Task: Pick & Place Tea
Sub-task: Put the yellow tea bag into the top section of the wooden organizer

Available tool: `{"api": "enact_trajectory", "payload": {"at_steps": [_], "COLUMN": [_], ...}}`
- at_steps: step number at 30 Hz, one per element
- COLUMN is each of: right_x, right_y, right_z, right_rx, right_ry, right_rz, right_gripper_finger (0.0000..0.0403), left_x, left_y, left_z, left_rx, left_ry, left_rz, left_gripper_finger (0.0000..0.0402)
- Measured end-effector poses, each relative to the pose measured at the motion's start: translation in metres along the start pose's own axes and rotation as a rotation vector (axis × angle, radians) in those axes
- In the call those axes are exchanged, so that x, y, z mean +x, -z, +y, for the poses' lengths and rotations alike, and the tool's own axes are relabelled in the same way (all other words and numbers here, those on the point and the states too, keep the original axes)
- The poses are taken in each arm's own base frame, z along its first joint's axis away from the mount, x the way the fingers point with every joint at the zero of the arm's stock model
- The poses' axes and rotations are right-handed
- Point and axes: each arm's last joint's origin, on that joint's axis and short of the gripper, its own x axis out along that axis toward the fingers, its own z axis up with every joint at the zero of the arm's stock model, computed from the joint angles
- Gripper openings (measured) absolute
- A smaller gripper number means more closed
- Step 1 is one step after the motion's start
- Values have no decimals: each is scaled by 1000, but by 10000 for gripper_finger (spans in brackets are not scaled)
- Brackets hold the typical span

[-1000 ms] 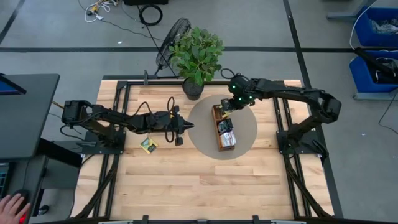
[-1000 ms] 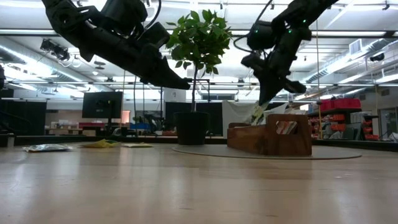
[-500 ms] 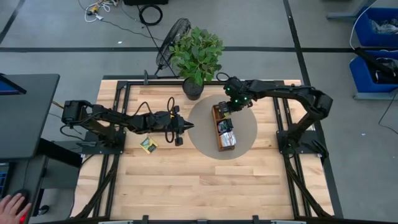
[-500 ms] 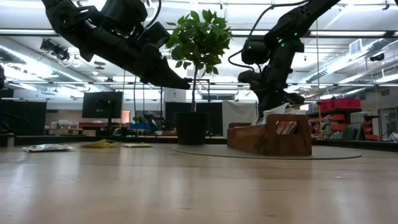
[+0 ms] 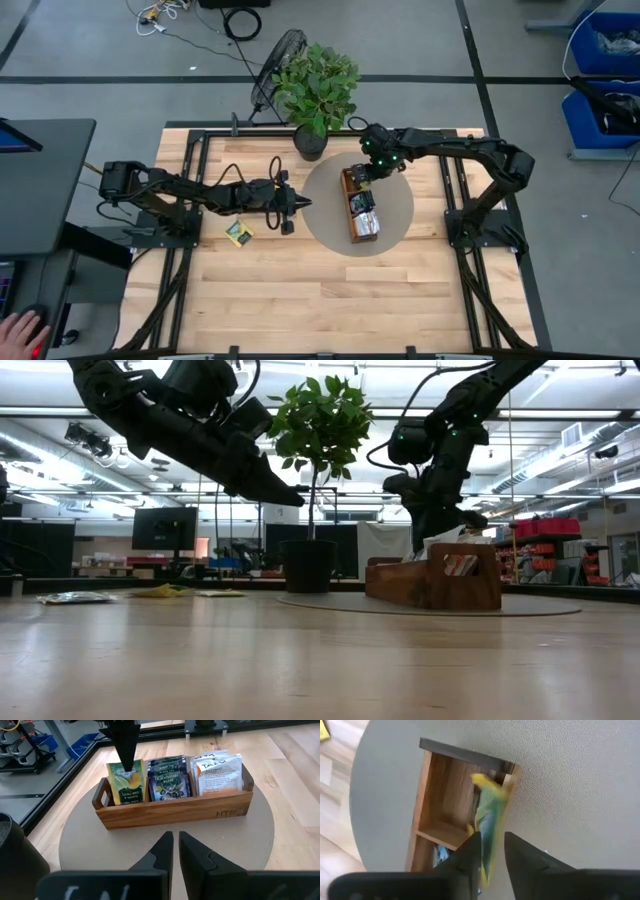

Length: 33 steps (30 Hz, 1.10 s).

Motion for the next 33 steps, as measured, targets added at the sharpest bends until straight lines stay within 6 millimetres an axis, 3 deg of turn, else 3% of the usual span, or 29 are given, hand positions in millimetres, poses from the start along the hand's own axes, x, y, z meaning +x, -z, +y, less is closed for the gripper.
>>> {"api": "enact_trajectory", "payload": {"at_steps": [11, 18, 27, 33], "right_x": [-3, -28, -70, -61], "right_y": [2, 14, 64, 108], "right_z": [7, 13, 56, 93], "right_rx": [-84, -226, -510, -774], "right_ry": [-92, -52, -46, -183], "right_rz": [26, -76, -357, -592], "right_gripper_finger": [186, 190, 159, 142], "left_x": [0, 0, 0, -1], "left_y": [1, 1, 0, -5], "left_z": [0, 0, 2, 5], "left_rx": [2, -3, -122, -169], "left_ry": [1, 1, -6, -17], "left_rz": [6, 7, 1, -67], "left_gripper_finger": [32, 32, 32, 32]}}
